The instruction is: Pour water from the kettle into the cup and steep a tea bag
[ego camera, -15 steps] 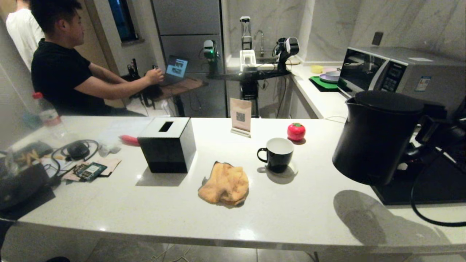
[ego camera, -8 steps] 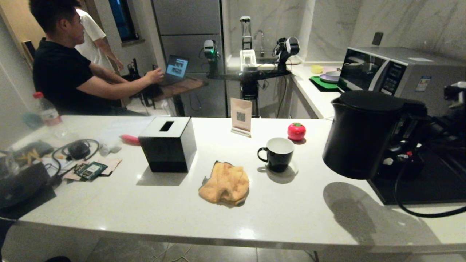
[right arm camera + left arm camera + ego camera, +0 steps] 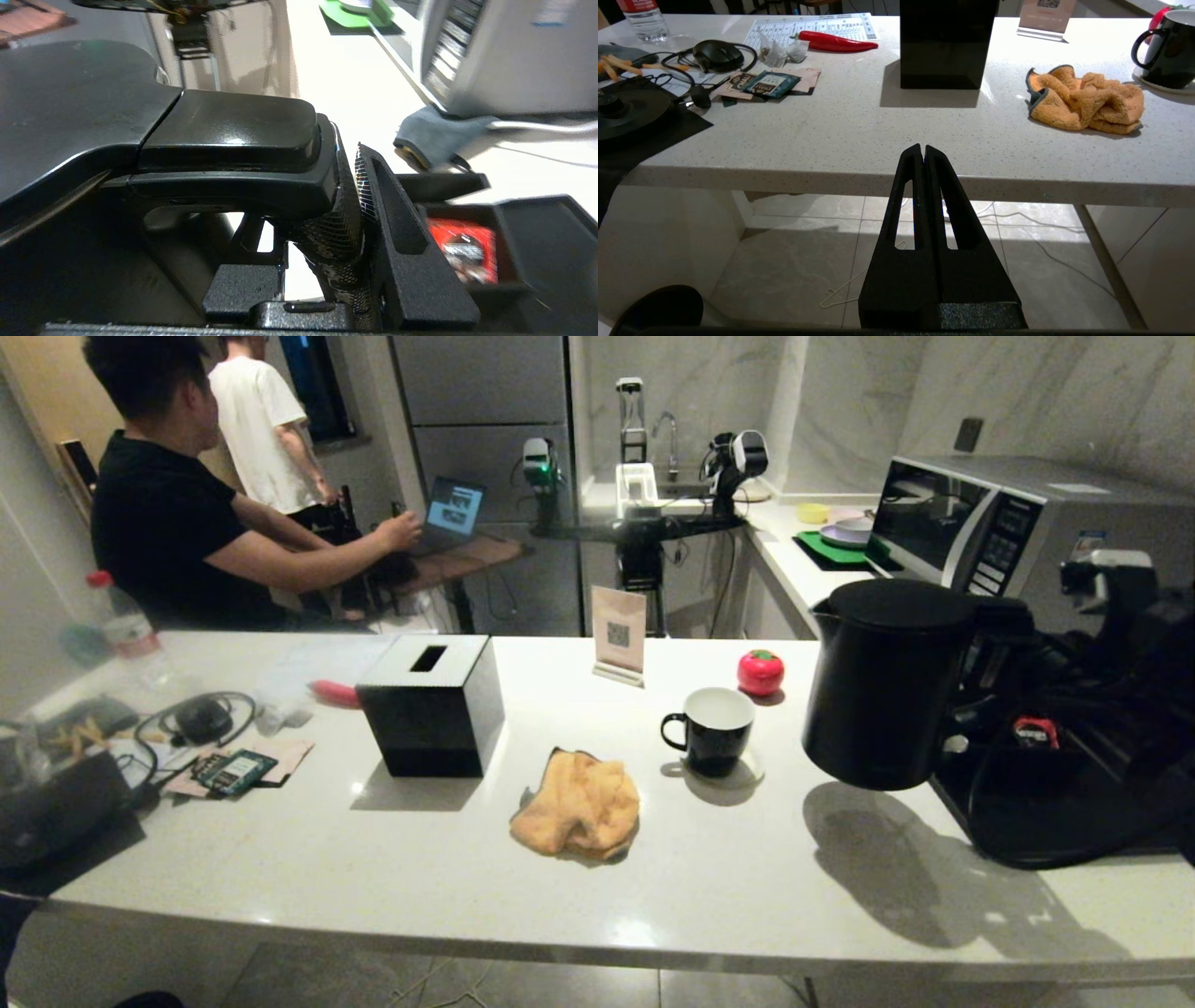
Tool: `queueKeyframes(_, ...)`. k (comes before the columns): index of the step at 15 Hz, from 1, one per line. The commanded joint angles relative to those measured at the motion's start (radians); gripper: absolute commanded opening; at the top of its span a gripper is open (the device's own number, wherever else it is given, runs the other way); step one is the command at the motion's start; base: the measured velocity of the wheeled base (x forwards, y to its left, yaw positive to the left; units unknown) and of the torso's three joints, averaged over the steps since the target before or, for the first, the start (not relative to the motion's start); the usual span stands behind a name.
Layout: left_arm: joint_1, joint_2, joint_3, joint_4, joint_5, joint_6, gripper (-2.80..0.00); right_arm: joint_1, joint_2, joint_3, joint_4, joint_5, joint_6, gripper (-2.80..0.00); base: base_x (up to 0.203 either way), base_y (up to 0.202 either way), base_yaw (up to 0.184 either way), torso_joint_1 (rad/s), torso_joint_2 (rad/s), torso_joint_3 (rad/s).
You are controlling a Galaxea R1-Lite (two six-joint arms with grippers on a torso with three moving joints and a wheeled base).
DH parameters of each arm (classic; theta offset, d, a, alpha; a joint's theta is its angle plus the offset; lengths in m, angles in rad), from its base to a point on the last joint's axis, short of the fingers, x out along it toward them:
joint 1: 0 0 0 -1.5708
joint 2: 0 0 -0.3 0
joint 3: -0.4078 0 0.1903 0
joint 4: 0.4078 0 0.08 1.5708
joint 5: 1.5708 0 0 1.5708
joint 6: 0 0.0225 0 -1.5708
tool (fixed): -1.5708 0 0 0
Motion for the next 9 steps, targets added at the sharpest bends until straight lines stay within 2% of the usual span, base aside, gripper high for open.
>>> queueKeyframes(1,0.000,0.001,0.000,0.000,0.000,0.000,-2.80,0.017,0.027,-0.017,0.011,-0.001,-0.018,-2.80,0.000,0.000,0.000,0.000,0.00,0.000)
queueKeyframes(9,0.000,0.001,0.000,0.000,0.000,0.000,-2.80,0.060,0.086,-0.098,0.025,-0.003,-0.077,-2.80,0.000,0.000,0.000,0.000,0.00,0.000)
